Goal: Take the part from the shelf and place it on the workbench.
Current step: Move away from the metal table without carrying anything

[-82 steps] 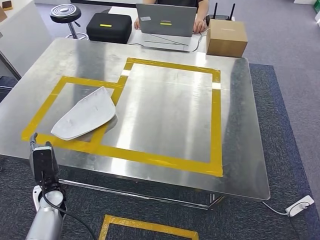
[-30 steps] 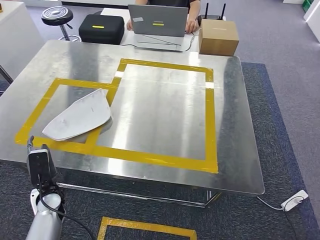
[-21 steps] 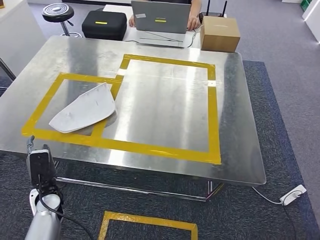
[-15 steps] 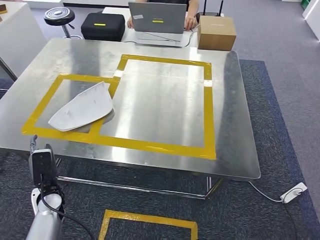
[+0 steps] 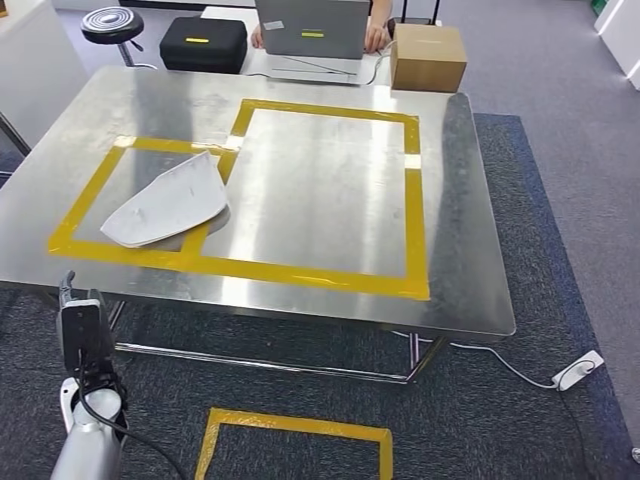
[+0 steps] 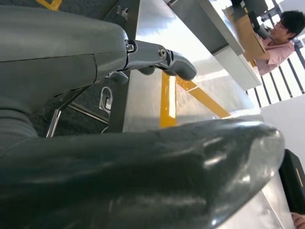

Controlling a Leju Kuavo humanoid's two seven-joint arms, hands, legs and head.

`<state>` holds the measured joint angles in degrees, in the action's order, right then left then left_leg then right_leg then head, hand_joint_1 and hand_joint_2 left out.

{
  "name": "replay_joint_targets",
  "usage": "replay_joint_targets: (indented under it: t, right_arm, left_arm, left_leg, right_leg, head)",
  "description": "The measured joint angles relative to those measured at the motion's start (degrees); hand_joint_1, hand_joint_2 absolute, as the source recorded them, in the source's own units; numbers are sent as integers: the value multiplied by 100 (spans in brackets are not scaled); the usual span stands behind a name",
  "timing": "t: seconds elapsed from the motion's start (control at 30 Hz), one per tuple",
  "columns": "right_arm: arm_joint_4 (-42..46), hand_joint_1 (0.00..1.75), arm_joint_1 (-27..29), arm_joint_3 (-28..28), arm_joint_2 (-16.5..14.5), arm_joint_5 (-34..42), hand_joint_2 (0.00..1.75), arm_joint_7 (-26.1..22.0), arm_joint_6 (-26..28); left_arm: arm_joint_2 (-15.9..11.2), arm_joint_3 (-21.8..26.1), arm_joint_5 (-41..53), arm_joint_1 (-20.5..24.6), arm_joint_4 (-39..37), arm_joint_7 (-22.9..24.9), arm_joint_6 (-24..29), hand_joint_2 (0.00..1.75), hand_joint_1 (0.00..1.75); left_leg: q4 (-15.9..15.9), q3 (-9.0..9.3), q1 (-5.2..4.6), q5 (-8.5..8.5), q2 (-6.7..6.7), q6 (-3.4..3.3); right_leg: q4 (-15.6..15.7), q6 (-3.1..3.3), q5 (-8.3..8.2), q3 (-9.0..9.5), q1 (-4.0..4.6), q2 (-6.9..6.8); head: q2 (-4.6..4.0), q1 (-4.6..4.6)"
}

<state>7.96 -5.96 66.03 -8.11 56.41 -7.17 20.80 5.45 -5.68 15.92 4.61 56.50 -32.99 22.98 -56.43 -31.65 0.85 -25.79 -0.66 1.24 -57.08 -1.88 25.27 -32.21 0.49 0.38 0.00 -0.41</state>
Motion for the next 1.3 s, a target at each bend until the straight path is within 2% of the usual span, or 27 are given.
replay_joint_targets:
  t: [0.07,0.1,0.17,0.2,0.23,0.27,0.33,0.4,0.43,0.53,0.57,0.6,0.67,0.7,0.73,0.77,0.8,0.87,0.9,0.93,1.03,1.07,1.1,1.2,1.23,1.27,1.3]
  right_arm:
    - [0,0,7,0,0,1,0,1,1]
    - [0,0,8,0,0,2,0,1,1]
    - [0,0,5,0,0,2,0,1,1]
    - [0,0,8,0,0,2,0,2,1]
    - [0,0,10,0,0,2,0,3,1]
    - [0,0,11,0,0,2,0,5,1]
    - [0,0,4,0,0,2,0,7,1]
    - [0,0,-9,0,0,2,0,7,1]
    - [0,0,-10,0,0,2,0,7,1]
    - [0,0,2,0,-2,-5,0,7,1]
    - [0,0,1,0,-3,-8,0,7,1]
    - [0,0,-3,0,-5,-10,0,6,0]
    - [0,0,-2,0,-5,-13,0,5,-1]
    - [0,0,4,0,-5,-11,0,5,-2]
    - [0,0,9,0,-4,-9,0,5,-3]
    - [0,0,11,0,-4,-7,0,6,-5]
    - [0,0,10,0,-5,-4,0,6,-9]
    - [-1,0,4,0,-3,5,0,5,-14]
    - [-1,0,0,0,-1,11,0,5,-15]
    - [-1,0,-3,0,2,16,0,5,-15]
    - [-1,0,8,0,4,28,0,6,-15]
    - [-1,0,11,0,4,31,0,6,-15]
    - [-1,0,10,0,4,31,0,5,-15]
    - [0,0,5,0,4,31,0,5,-15]
    - [0,0,8,0,4,31,0,5,-15]
    - [0,0,12,0,4,32,0,6,-15]
    - [0,0,12,0,4,32,0,6,-15]
  left_arm:
    - [3,1,1,3,1,1,-1,0,0]
    - [5,2,1,4,2,1,-1,0,0]
    - [2,4,1,0,2,1,-1,0,0]
    - [2,4,1,-4,2,1,-1,0,0]
    - [1,4,1,-7,2,1,-1,0,0]
    - [1,4,1,-8,2,1,-1,0,0]
    - [1,4,1,-7,2,1,-1,0,0]
    - [1,5,1,-3,2,1,-1,0,0]
    - [1,5,1,-1,2,1,-1,0,0]
    - [2,3,1,0,3,1,-1,0,0]
    - [1,2,1,1,4,0,-1,0,0]
    - [-3,1,1,5,4,0,-1,0,0]
    - [-12,-2,1,6,4,-1,-1,0,0]
    - [-17,-2,1,-1,3,0,-1,0,0]
    - [-19,-2,1,-10,3,0,-1,0,0]
    - [-21,-1,1,-16,2,0,-1,0,0]
    - [-23,-1,1,-19,3,0,-1,0,0]
    - [-23,-1,1,-12,3,-1,-1,0,0]
    - [-22,-2,1,-8,4,0,-2,0,0]
    - [-20,-2,1,-10,4,0,-4,0,0]
    - [-19,-2,-1,-27,4,-1,-18,0,0]
    - [-20,0,-1,-26,4,-2,-21,0,0]
    - [-21,1,0,-22,4,-2,-24,0,0]
    - [-23,2,1,-27,4,-2,-31,0,0]
    - [-23,2,1,-31,4,-2,-33,0,0]
    - [-23,3,1,-33,4,-1,-34,0,0]
    - [-23,3,1,-33,4,-1,-34,0,0]
  left_leg:
    - [1,-40,6,39,8,-89]
    - [5,-63,9,62,13,-124]
    - [4,-122,-3,100,16,-164]
    - [3,-149,-11,119,17,-171]
    - [2,-171,-19,136,17,-172]
    - [1,-185,-26,152,17,-168]
    - [0,-195,-35,180,15,-146]
    - [-10,-212,-53,209,15,-102]
    - [-11,-224,-55,228,15,-72]
    - [-14,-262,-39,247,16,29]
    - [-105,-308,-38,160,16,57]
    - [-325,-405,-36,-4,16,84]
    - [-1055,-706,-30,-434,18,128]
    - [-1401,-844,-27,-583,18,145]
    - [-1584,-904,-27,-627,18,154]
    - [-1543,-852,-24,-557,18,159]
    - [-1292,-694,-20,-402,19,162]
    - [-512,-242,-3,-91,23,177]
    - [-229,-95,4,-20,18,154]
    - [-74,-25,5,-5,14,121]
    - [-38,-57,-5,7,6,-29]
    - [-35,-67,-2,24,10,-67]
    - [-31,-80,4,42,13,-101]
    - [-32,-142,-7,84,17,-160]
    - [-33,-161,-12,97,18,-167]
    - [-34,-172,-18,108,18,-168]
    - [-34,-177,-22,119,17,-163]
  right_leg:
    - [-210,-61,158,-117,-12,-6]
    - [-491,-89,338,-244,-16,-10]
    - [-1308,-123,761,-589,-21,-13]
    - [-1620,-125,880,-712,-21,-13]
    - [-1734,-118,892,-739,-21,-13]
    - [-1592,-102,790,-638,-20,-12]
    - [-786,-48,443,-175,-14,-12]
    - [-112,-5,241,181,3,-10]
    - [14,11,222,234,15,-7]
    - [54,93,142,205,19,-7]
    - [77,129,105,198,8,-12]
    - [99,158,66,186,-6,-18]
    - [100,182,21,127,-10,-23]
    - [96,181,3,98,-10,-24]
    - [92,176,-12,72,-10,-24]
    - [85,168,-24,51,-13,-24]
    - [76,156,-32,38,-17,-23]
    - [33,115,-31,11,-6,-19]
    - [5,91,-29,-13,10,-14]
    - [-17,66,-30,-39,27,-9]
    - [-47,-1,-29,-94,21,-3]
    - [-137,-31,46,-136,11,-6]
    - [-341,-61,188,-225,4,-9]
    - [-1488,-115,786,-705,-6,-14]
    - [-1729,-113,866,-792,-6,-13]
    - [-1727,-104,825,-761,-6,-13]
    - [-1484,-85,683,-609,-5,-13]
  head:
    - [0,22]
    - [-1,32]
    - [-1,45]
    - [-1,46]
    - [0,48]
    - [0,46]
    - [-1,48]
    - [-2,44]
    - [-2,41]
    - [0,38]
    - [0,30]
    - [-1,19]
    - [-1,-3]
    - [-1,-5]
    - [0,-4]
    - [0,-5]
    - [0,-5]
    - [0,-12]
    - [0,-12]
    - [0,-7]
    - [0,13]
    - [0,19]
    - [0,26]
    - [-1,44]
    - [-1,44]
    - [0,44]
    - [0,44]
